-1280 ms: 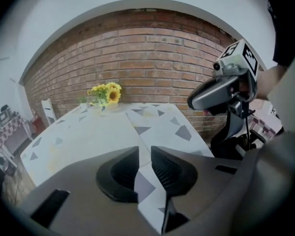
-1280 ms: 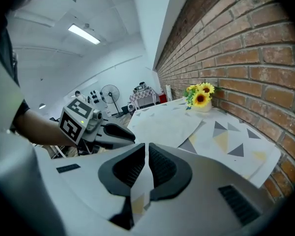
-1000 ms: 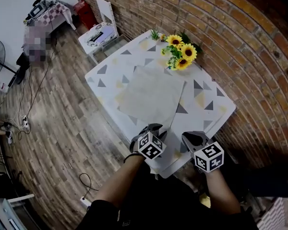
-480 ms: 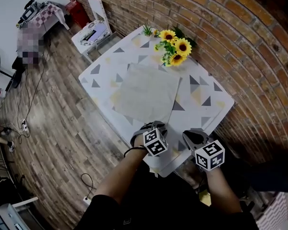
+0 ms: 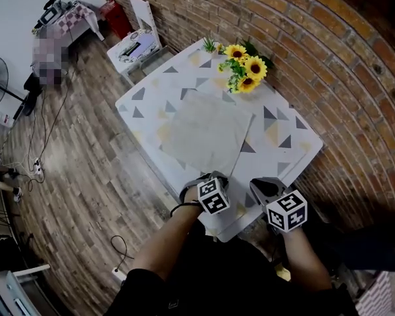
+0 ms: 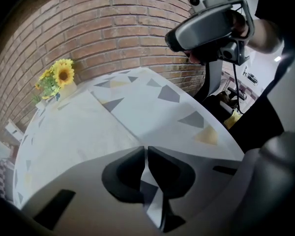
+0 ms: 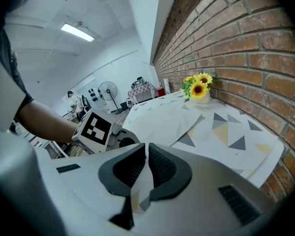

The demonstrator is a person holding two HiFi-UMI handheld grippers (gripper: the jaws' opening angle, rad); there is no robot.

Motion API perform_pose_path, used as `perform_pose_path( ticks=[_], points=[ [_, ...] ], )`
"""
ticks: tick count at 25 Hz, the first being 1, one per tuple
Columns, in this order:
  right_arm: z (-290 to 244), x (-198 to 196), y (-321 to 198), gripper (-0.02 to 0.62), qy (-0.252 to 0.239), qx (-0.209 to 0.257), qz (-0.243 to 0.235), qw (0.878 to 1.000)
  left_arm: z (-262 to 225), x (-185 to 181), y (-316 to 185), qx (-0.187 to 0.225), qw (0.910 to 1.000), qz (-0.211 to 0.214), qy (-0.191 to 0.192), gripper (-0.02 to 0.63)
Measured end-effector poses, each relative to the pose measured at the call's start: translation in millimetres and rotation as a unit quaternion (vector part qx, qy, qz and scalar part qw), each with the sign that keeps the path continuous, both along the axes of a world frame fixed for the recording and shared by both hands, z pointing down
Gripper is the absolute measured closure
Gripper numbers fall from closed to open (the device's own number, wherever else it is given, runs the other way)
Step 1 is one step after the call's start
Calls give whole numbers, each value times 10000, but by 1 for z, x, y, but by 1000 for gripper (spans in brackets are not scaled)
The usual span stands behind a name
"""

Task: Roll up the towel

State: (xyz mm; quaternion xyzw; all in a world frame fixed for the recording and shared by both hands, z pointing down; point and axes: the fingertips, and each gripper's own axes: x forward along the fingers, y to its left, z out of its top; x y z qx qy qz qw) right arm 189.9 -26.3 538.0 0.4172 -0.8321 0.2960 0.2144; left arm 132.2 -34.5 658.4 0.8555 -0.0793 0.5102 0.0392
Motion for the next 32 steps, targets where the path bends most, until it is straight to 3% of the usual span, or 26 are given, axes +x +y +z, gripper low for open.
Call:
perform_pose_path(
  ticks=[7, 13, 19, 24, 28, 32],
  points=[
    [5, -35, -1, 532, 156, 122, -895, 9958, -29, -21, 26, -419, 9981, -213, 387, 569],
    [33, -70, 5, 510, 866, 143, -1902, 9778, -33, -37, 53, -925, 9935, -29, 655, 569],
    [78, -90, 4, 543, 954, -365, -2016, 9741, -33, -45, 57, -965, 9926, 128, 725, 569],
    [91, -96, 15, 531, 1152, -534, -2234, 9664, -32, -51, 49, -920, 9928, 171, 745, 568],
    [87, -104, 28, 458, 1729, -94, -2923, 9405, -36, -48, 55, -1085, 9893, 411, 888, 568],
    [95, -106, 39, 449, 2297, 255, -3550, 9058, -33, -47, 66, -1155, 9870, 776, 800, 568]
  ],
)
